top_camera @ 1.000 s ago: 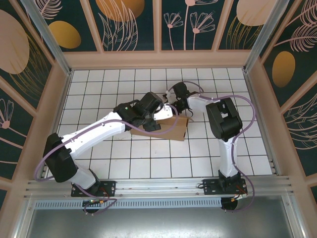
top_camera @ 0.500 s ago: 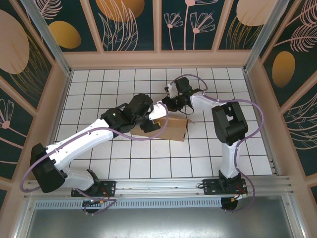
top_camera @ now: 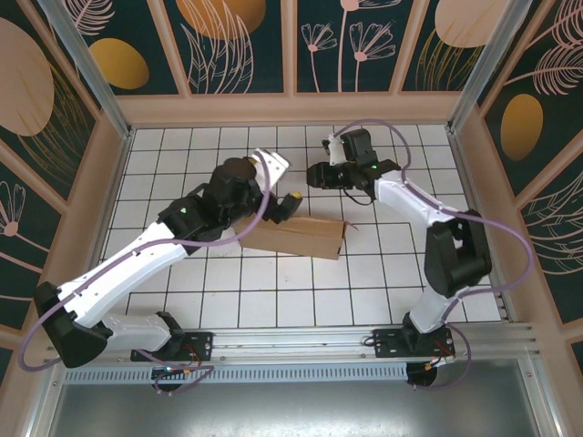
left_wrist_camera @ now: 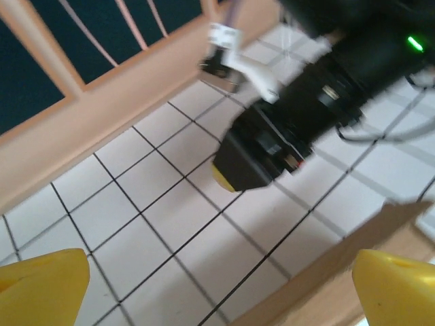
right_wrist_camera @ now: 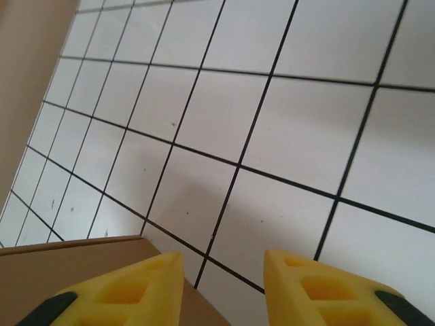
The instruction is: Fold the paper box
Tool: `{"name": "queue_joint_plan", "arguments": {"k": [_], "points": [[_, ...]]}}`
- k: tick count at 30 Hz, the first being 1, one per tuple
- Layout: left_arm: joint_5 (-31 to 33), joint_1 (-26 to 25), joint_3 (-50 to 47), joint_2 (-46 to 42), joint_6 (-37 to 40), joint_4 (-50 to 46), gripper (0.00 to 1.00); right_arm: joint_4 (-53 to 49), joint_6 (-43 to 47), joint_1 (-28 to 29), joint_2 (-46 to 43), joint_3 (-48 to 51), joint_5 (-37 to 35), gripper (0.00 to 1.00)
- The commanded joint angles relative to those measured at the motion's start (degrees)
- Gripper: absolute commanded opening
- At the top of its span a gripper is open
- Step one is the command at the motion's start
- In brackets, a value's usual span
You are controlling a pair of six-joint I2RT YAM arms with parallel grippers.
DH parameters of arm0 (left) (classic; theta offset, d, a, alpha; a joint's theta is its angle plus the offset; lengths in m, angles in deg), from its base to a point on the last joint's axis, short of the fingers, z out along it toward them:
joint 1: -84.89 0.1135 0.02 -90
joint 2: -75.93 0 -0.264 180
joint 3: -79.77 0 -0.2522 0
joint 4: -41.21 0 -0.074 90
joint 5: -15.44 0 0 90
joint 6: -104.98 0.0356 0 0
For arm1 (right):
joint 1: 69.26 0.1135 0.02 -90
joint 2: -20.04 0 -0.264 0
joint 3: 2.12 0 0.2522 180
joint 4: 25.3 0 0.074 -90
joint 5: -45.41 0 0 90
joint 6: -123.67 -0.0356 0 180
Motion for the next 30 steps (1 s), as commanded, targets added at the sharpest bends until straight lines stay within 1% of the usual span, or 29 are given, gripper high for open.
{"name": "queue_joint_plan", "arguments": {"k": [1,2,3,4,5,6,10,11,16,20,24,30], "points": [[-3.73,1.37,-5.79,-2.61,-21.96,10.3,0.84,2.87,-3.07,-0.19,-6.11,4.85,-5.63,0.33],[-4.83,2.02,-8.56,-3.92,-26.23,14.1,0.74,4.19,-4.18,-0.19,-8.06,6.61,-5.62,0.32],[-5.4,2.77,-10.38,-4.8,-29.6,16.75,0.61,5.14,-5.08,-0.19,-9.53,8.07,-5.77,0.31],[-6.09,3.74,-12.11,-5.41,-32.53,19.31,0.44,6.13,-5.77,-0.09,-11.15,9.4,-5.54,0.3],[-7.13,4.66,-13.46,-5.5,-34.78,21.15,0.33,6.9,-6.16,0.05,-12.45,10.34,-4.99,0.29],[-8.18,5.5,-14.19,-5.25,-36.14,22.08,0.29,6.98,-6.3,0.28,-13.26,10.84,-4.79,0.29],[-9.8,8.29,-16.55,-4.39,-41.0,25.01,0.22,5.9,-6.09,1.69,-15.8,12.22,-4.94,0.29],[-9.69,8.88,-18.66,-4.61,-42.13,25.65,0.21,5.82,-6.09,2.0,-16.61,12.75,-5.28,0.28],[-12.46,11.52,-22.93,-4.88,-46.41,29.1,0.2,5.13,-5.75,2.49,-19.03,14.19,-4.94,0.28],[-14.24,11.7,-25.47,-4.84,-49.03,30.37,0.2,4.5,-5.45,2.47,-20.33,14.36,-5.84,0.28],[-13.81,11.77,-28.59,-5.89,-50.59,31.44,0.2,4.75,-5.73,2.77,-21.56,14.36,-5.29,0.27],[-12.58,11.77,-33.0,-6.22,-50.86,31.84,0.2,3.31,-3.84,5.97,-22.2,12.06,-5.61,0.27]]}}
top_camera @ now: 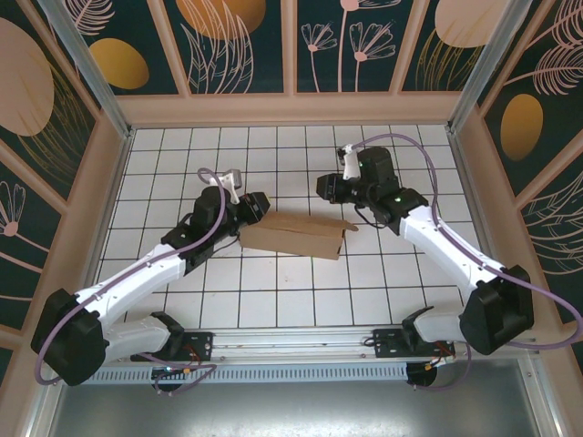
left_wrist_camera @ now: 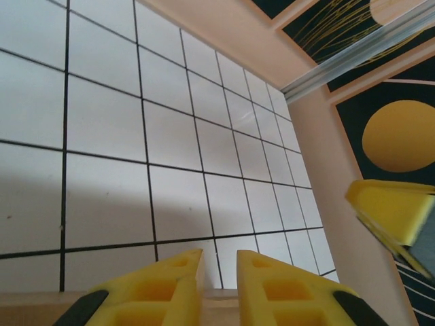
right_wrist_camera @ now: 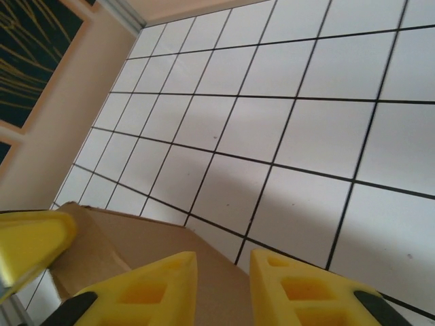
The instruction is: Fold the paper box
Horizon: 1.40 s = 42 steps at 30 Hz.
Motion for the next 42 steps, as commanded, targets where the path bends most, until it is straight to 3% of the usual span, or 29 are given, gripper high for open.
{"name": "queue_joint_plan", "arguments": {"k": [1,6,13,17,29,34,42], "points": [[0.54,0.28,-2.62,-1.4,-1.41,2.55,0.2,-1.0,1.56,2.84,-1.22,-1.92,0.36,0.27],[0.76,0.25,-5.02,-2.03,-2.08,3.09,0.2,-4.59,4.46,8.76,1.48,-2.99,2.01,0.27],[1.44,0.23,-5.14,-1.95,-1.67,2.61,0.21,-1.72,3.51,15.1,0.74,2.12,3.96,0.25],[1.32,0.27,-4.74,-1.89,-1.04,2.41,0.21,-2.15,3.76,15.01,1.32,4.89,-0.42,0.24],[-0.66,0.27,-3.3,-1.88,0.13,2.08,0.31,-1.93,3.23,15.01,1.65,7.78,-1.2,0.23],[0.46,0.26,-4.62,-0.49,0.55,2.48,0.29,-9.02,2.0,13.58,-2.54,1.67,-4.67,0.35],[0.14,0.25,-4.87,-0.36,0.84,2.11,0.29,-28.54,-8.93,5.23,-7.02,-5.65,-9.46,0.48]]}}
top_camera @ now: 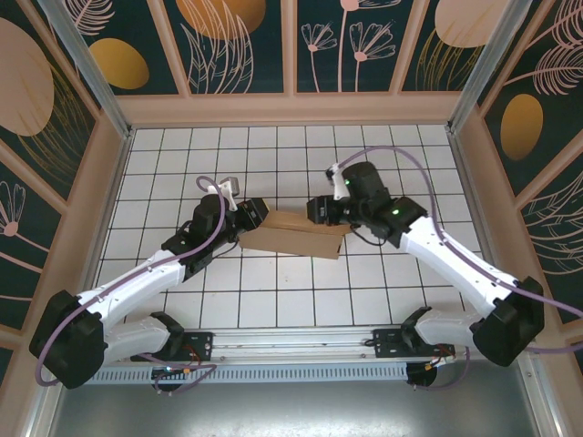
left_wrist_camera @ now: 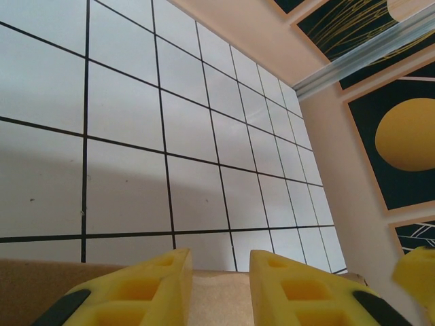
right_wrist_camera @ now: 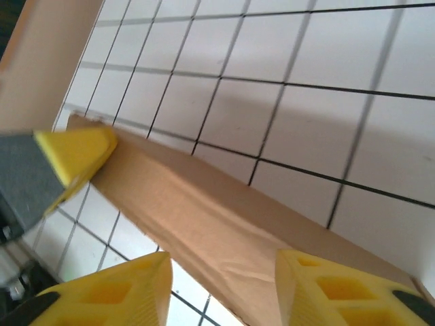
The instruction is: Fold the paper box
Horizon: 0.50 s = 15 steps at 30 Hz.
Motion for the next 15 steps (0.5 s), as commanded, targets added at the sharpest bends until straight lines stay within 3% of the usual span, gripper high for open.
{"name": "queue_joint_plan", "arguments": {"k": [1,6,15], "points": [[-0.57,0.28,-0.41,0.58,1.27,-0.9,0.29,-12.66,-6.16,-3.08,-2.73,-2.76,-3.32,0.5],[-1.39,0.25,0.27,0.75,1.8,-1.35,0.29,-16.2,-10.59,-5.57,-6.84,-1.57,-1.05,0.55],[-1.7,0.25,-0.43,0.32,1.73,-1.68,0.29,-12.4,-11.95,-5.57,-6.56,4.33,2.41,0.55]]}}
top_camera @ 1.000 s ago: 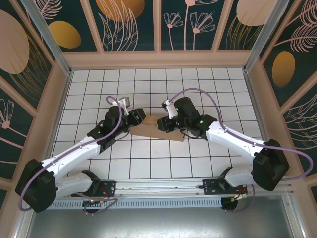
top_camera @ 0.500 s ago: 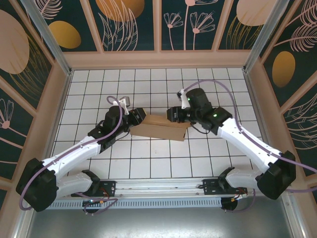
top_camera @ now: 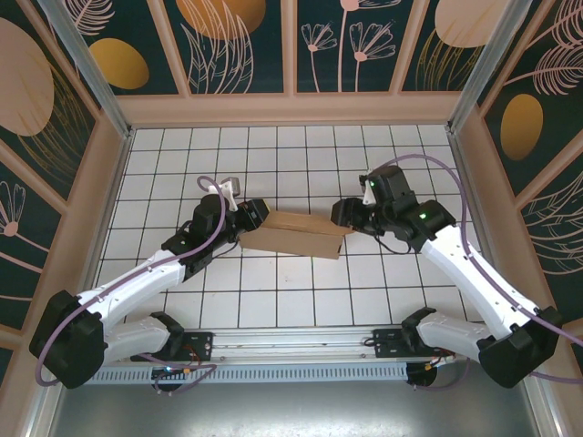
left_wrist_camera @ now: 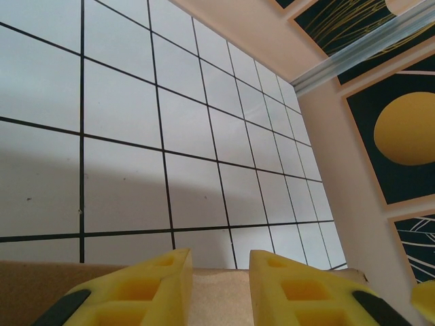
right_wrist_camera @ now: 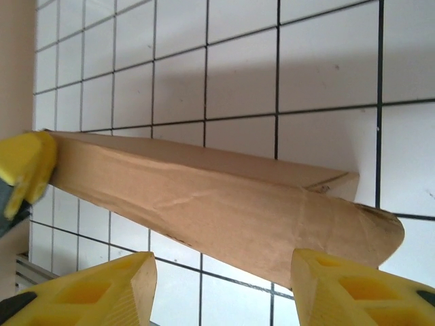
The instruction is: Fold the paper box
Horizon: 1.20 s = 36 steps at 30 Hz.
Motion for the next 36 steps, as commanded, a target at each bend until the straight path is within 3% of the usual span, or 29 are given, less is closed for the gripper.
{"name": "queue_joint_plan", "arguments": {"k": [1,17,20,28,36], "points": [[-0.79,0.22,-0.42,0.14,1.13,-1.75,0.29,0.83,-1.74,-0.11,0.33,2.69,1.44,0.55],[-2.41,0.25,-1.4,-0.3,1.06,-0.51,0.29,18.33,-4.58,-0.04,3.37,11.95,7.56,0.55],[-2.75,0.21,-1.81,-0.39,1.15,-0.2,0.29,19.65,-4.53,-0.11,4.82,12.86,8.62,0.51],[-2.81,0.24,-3.18,-0.74,0.82,0.52,0.29,15.44,-1.43,-1.53,6.31,12.11,0.67,0.5],[-1.64,0.21,-0.87,-1.6,2.65,-2.32,0.29,14.13,1.74,-2.66,11.37,9.89,-2.07,0.51]]}}
